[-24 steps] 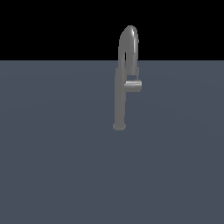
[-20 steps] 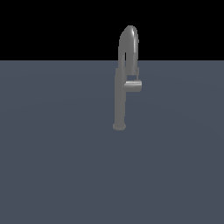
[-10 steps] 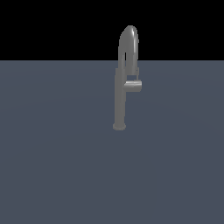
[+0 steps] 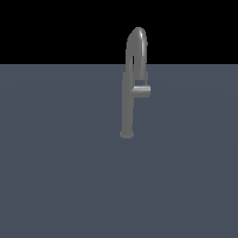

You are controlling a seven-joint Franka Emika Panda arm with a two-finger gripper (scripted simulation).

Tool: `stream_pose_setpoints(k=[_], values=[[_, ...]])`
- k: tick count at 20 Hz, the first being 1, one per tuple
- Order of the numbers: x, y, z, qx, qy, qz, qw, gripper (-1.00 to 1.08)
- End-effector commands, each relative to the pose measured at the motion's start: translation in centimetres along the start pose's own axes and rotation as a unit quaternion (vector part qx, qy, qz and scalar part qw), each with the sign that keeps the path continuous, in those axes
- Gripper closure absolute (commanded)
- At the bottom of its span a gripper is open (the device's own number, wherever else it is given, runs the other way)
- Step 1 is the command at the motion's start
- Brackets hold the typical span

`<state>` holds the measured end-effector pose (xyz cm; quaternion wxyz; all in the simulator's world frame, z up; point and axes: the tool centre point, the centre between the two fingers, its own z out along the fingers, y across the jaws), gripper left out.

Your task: Turn on the faucet by rotating a designated handle.

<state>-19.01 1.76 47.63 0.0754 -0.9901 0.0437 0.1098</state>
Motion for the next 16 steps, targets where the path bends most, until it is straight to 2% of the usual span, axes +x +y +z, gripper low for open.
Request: stream_pose_setpoints(k=[1,9,16], values=[[1.4,-0.1,-0.2,0.018,-0.017,0.018,0.9995,1.08],[5.9,0.0,-0.7,0.078,-0.074,0.075,0.9913,1.08],[10.0,0.6,-0.6,0.133,-0.124,0.127,0.9752,1.08]])
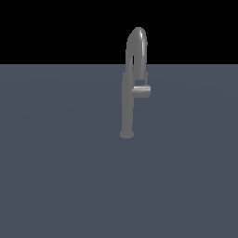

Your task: Turn on the faucet by rotating a designated handle.

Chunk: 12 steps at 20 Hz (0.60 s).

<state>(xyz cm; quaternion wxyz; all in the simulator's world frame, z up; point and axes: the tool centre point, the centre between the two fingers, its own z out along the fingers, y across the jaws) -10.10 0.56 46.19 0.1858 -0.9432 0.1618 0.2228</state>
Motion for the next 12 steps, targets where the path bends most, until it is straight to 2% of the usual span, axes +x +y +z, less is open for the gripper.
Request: stream_pose_setpoints(k=[1,7,12], values=[[1.5,-0.1,-0.3,0.020,-0.019,0.019,0.9994,1.08],[5.1,0.0,-0.7,0.070,-0.065,0.065,0.9933,1.08],[8.3,0.4,-0.8,0.113,-0.105,0.105,0.9825,1.08]])
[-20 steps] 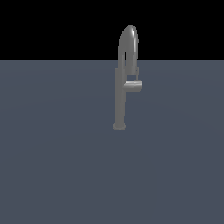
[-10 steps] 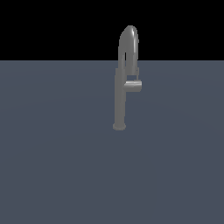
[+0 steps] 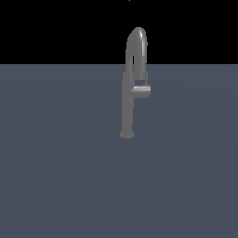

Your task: Turn on the faucet by rotating a designated handle.

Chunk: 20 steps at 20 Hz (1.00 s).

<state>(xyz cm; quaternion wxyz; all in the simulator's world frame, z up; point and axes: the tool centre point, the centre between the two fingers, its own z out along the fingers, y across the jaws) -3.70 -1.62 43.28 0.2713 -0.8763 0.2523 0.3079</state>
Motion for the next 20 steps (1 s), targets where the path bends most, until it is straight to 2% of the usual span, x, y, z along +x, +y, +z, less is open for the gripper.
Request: stream_pose_setpoints(k=[1,6,10,15,20], values=[[1.6,-0.1,-0.3,0.022,-0.021,0.021,0.9993,1.08],[5.0,0.0,-0.8,0.070,-0.065,0.064,0.9933,1.08],[8.0,0.4,-0.9,0.110,-0.103,0.102,0.9833,1.08],[11.5,1.1,-0.7,0.159,-0.147,0.147,0.9651,1.08],[14.8,2.1,-0.1,0.206,-0.190,0.191,0.9407,1.08]])
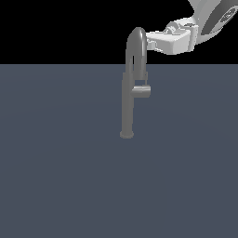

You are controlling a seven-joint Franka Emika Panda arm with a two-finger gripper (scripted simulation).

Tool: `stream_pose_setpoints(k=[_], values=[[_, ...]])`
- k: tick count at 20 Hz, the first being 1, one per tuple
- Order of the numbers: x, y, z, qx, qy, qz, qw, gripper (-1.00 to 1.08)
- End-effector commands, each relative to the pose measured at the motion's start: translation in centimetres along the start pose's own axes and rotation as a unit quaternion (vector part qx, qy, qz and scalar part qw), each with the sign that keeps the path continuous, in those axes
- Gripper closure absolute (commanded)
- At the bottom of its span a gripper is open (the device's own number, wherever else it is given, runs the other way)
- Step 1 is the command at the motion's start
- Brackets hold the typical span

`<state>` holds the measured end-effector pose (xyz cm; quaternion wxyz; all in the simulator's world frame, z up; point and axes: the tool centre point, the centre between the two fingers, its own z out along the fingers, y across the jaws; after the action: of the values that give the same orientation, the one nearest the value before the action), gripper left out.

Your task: Turn on the faucet by rotating a designated handle.

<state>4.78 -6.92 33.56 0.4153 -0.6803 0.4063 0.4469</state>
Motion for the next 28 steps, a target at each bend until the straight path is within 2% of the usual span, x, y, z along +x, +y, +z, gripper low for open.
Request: stream_pose_setpoints(k=[1,7,13,18,28], values=[[1.7,-0.1,-0.3,0.025,-0.023,0.023,0.9991,1.08],[5.8,0.1,-0.7,0.082,-0.073,0.076,0.9911,1.08],[8.4,0.4,-0.6,0.118,-0.105,0.110,0.9813,1.08],[9.1,0.6,-0.5,0.129,-0.115,0.120,0.9777,1.08],[8.4,1.6,-0.3,0.129,-0.115,0.120,0.9777,1.08]])
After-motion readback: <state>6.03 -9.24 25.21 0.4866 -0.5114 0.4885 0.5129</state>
